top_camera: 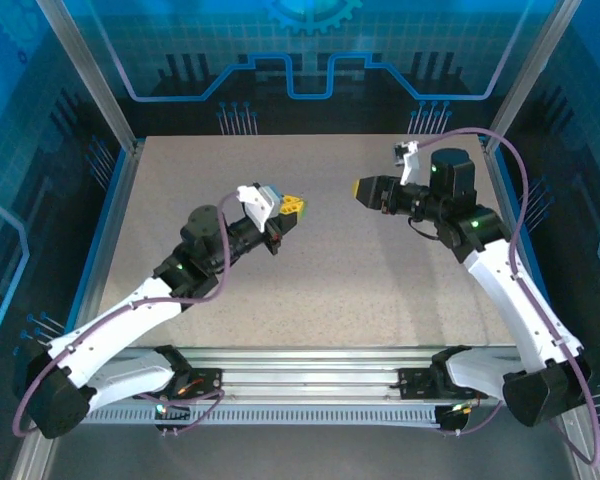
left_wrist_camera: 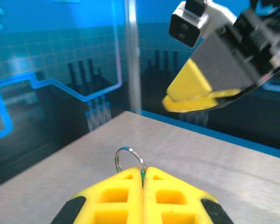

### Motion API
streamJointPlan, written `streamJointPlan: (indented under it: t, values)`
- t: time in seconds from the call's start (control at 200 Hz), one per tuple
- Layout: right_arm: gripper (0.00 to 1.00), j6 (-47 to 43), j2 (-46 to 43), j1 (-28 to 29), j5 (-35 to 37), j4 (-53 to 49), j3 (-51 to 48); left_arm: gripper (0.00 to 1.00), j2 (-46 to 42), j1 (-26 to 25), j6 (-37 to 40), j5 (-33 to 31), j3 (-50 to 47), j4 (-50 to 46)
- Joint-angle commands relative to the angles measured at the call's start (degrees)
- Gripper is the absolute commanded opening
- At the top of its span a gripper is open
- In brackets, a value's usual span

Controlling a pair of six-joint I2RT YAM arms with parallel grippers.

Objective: Remove the keys from the keyring

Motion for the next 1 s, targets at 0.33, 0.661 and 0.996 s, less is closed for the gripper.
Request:
streamJointPlan:
  t: [0.33, 0.661, 0.996]
  values:
    - [0.38, 0.7, 3.0, -2.3, -35.2, 45.8, -9.5, 0.0, 4.8, 4.9, -16.0, 37.8, 9.9, -4.2]
    - [0.43, 6.7, 5.8, 2.3, -40.7, 56.8, -10.5, 0.0, 4.9, 5.2, -19.3, 39.5, 9.4, 1.4]
    - [0.35, 5.2, 6.0, 5.0, -41.2, 54.6, -10.6, 0.0, 4.3, 5.4, -20.0, 38.8, 7.9, 5.1]
